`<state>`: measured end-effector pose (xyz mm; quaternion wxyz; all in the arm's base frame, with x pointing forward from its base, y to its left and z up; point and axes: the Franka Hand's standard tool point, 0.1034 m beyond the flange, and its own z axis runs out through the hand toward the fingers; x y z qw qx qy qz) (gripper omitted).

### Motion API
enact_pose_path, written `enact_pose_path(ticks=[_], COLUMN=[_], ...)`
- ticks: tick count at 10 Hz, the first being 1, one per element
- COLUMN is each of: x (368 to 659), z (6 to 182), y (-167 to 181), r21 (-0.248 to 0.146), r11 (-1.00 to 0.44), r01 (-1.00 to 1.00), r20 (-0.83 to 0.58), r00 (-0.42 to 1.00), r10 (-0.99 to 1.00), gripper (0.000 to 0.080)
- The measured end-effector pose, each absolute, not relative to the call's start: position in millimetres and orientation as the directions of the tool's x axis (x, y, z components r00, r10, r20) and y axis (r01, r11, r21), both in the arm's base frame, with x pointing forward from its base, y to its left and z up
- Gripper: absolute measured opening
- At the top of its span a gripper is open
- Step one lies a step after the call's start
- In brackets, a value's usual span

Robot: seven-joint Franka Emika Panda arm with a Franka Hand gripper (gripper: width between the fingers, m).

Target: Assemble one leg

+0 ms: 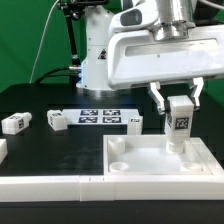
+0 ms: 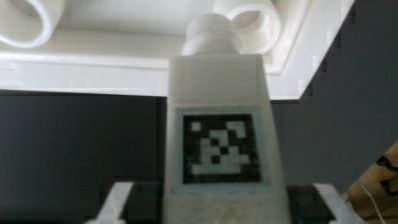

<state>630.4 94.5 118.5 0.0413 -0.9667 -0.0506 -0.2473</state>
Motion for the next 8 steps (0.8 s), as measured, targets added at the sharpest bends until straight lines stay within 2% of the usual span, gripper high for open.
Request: enact_pose_path(ticks=[3, 4, 5, 8], x=[632.3, 635.3, 630.5, 632.8], z=[109.0, 106.7, 95.0, 93.4], y=[106.1, 104.4, 106.9, 108.2], r21=[-0.050, -0.030, -0.035, -0.036], r11=[-0.990, -0.992, -0.991, -0.991], r01=[0.131, 0.121, 0.125, 0.128], r20=[0.522, 0.643, 0.610, 0.609], r00=[0.848, 0.762, 0.789, 0.789], r10=[0.086, 0.073, 0.078, 0.080], gripper=[0.0294, 0.0294, 0.0294, 0.0294])
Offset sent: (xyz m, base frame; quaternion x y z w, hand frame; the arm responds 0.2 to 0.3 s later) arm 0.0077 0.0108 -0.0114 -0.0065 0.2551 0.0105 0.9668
